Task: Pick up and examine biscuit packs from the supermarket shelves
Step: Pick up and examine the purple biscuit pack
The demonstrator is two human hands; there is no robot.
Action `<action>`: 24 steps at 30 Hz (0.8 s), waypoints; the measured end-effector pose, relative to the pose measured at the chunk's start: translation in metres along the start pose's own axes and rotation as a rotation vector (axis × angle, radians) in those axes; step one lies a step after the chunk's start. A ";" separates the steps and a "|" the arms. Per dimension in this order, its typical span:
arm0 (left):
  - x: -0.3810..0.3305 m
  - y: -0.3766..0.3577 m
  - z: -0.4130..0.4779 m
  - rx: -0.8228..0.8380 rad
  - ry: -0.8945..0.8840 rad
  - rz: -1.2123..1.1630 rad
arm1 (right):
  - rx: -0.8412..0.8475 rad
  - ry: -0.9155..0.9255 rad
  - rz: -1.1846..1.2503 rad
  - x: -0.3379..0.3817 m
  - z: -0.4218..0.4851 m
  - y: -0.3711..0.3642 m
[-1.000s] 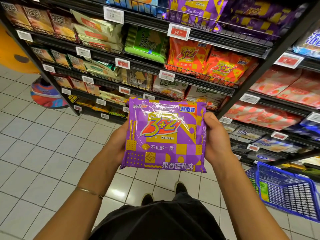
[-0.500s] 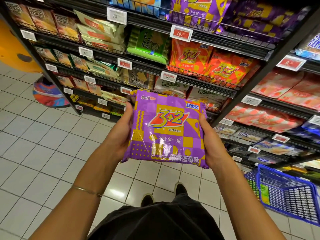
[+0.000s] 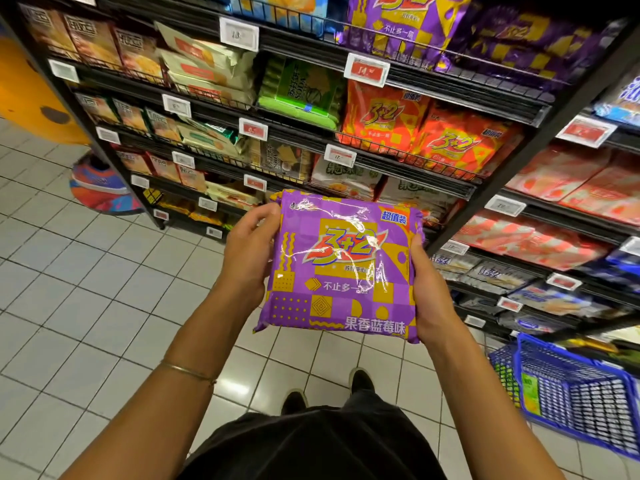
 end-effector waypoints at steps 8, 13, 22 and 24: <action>-0.006 0.012 0.014 -0.117 -0.247 0.122 | -0.014 -0.006 -0.082 -0.005 0.002 0.006; -0.023 0.026 0.025 -0.036 -0.333 0.206 | -0.014 -0.020 -0.137 0.001 0.004 0.006; -0.026 0.037 0.034 0.073 -0.230 0.156 | -0.038 0.005 -0.166 0.008 0.004 0.000; -0.030 0.040 0.033 0.130 -0.227 0.140 | -0.039 0.021 -0.179 0.008 0.003 -0.001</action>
Point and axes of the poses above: each hand's wrist, its own z-axis towards the middle knuckle, its own y-axis out of the back of the hand, x = y × z, the point moved 3 cm from there along z, towards the middle knuckle, and after that the axes turned 11 degrees about -z, right-handed, at the moved point
